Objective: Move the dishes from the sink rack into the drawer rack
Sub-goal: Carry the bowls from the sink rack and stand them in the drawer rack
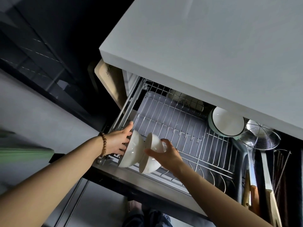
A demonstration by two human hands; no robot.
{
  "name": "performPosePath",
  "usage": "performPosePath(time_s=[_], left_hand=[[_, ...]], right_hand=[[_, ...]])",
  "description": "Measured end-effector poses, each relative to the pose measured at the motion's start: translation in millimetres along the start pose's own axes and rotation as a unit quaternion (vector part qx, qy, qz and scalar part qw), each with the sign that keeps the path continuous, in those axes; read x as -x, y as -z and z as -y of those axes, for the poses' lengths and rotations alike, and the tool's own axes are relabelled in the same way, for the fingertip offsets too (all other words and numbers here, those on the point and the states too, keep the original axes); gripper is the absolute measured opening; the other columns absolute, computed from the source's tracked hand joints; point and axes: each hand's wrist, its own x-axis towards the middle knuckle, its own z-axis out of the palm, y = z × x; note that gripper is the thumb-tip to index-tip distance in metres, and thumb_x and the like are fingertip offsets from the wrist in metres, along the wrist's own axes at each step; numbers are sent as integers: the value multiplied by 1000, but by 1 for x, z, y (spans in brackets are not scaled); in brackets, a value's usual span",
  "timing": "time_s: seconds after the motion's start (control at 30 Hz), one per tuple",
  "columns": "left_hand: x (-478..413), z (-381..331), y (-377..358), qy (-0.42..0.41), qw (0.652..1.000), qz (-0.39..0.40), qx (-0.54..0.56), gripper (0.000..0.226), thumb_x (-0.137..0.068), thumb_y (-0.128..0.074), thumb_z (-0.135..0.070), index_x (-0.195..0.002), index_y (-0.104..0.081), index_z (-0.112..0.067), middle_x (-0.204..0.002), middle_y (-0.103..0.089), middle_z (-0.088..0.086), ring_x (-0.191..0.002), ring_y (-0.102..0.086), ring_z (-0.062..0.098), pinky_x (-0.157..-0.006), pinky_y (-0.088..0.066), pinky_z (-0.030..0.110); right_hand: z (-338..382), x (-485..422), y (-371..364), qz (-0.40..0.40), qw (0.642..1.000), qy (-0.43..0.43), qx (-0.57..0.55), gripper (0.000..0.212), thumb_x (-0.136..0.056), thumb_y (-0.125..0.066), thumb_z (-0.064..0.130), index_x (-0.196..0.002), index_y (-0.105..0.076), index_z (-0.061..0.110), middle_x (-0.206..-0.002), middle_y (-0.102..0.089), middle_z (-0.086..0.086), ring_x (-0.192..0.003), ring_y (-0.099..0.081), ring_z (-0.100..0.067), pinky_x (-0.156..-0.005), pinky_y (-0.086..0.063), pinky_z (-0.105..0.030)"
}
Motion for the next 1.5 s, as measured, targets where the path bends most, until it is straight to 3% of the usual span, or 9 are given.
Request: performPosePath(time_s=[0.2, 0.33, 0.53, 0.73, 0.8, 0.93, 1.1, 1.2, 1.5], left_hand=[[-1, 0, -1, 7, 1000, -10, 10, 80, -86, -17, -67, -148, -23, -17, -153, -26, 15, -135, -36, 35, -109, -34, 49], [0, -2, -2, 8, 1000, -19, 10, 79, -88, -16, -67, -148, -22, -16, -153, -26, 15, -135, -35, 35, -109, -33, 48], [0, -1, -1, 15, 1000, -9, 15, 80, -87, -15, -68, -148, -22, -16, -152, -29, 14, -132, -40, 34, -108, -36, 49], [4, -5, -5, 16, 999, -22, 20, 78, -89, -15, -64, -149, -19, -14, -154, -23, 14, -137, -31, 36, -110, -32, 49], [5, -5, -5, 15, 999, -24, 25, 78, -90, -16, -63, -148, -19, -13, -154, -22, 15, -138, -30, 36, -111, -30, 49], [11, -4, -7, 7, 999, -42, -3, 77, -89, -20, -64, -147, -24, -13, -152, -27, 14, -135, -34, 34, -107, -35, 45], [32, -15, -10, -67, 982, -99, -149, 48, -85, -34, -63, -110, -51, -25, -120, -52, 7, -114, -50, 21, -106, -36, 33], [58, -38, -27, -145, 965, -109, -188, 58, -90, -48, -48, -137, -39, -15, -140, -45, 2, -124, -46, 16, -97, -35, 25], [140, -132, -190, -321, 905, -21, -278, 48, -89, -54, -41, -133, -44, -22, -127, -54, -7, -108, -54, 9, -80, -45, 20]], right_hand=[[15, 4, -13, 20, 998, -7, 65, 83, -72, -69, 60, -140, -32, 33, -132, -39, -13, -118, -53, -31, -101, -42, -33], [14, 0, -25, 19, 1000, -20, 3, 81, -70, -71, 61, -137, -36, 33, -130, -44, -12, -117, -53, -30, -99, -46, -34], [4, -6, -28, 25, 998, -27, -59, 87, -57, -75, 68, -131, -40, 38, -126, -43, -8, -96, -55, -20, -76, -60, -39], [6, -8, -26, 48, 998, -25, -35, 93, -57, -72, 73, -134, -34, 38, -124, -41, -7, -103, -53, -23, -60, -61, -36], [5, -10, -27, 50, 998, -20, -26, 96, -59, -70, 74, -138, -30, 37, -129, -40, -8, -109, -52, -25, -64, -61, -36], [-2, -11, -23, 61, 997, -10, -48, 110, -58, -71, 73, -146, -21, 33, -144, -36, -8, -128, -44, -27, -100, -47, -41], [-2, 13, 15, 54, 994, 41, -87, 86, -78, -68, 53, -147, -24, 29, -151, -31, -8, -135, -38, -25, -100, -35, -29], [-5, 42, 58, 36, 990, 75, -117, 73, -85, -63, 46, -146, -28, 24, -153, -29, -9, -137, -36, -24, -102, -34, -31], [-70, 190, 223, -100, 966, 129, -201, 81, -71, -62, 53, -142, -37, 24, -147, -41, -3, -125, -48, -15, -101, -43, -32]])
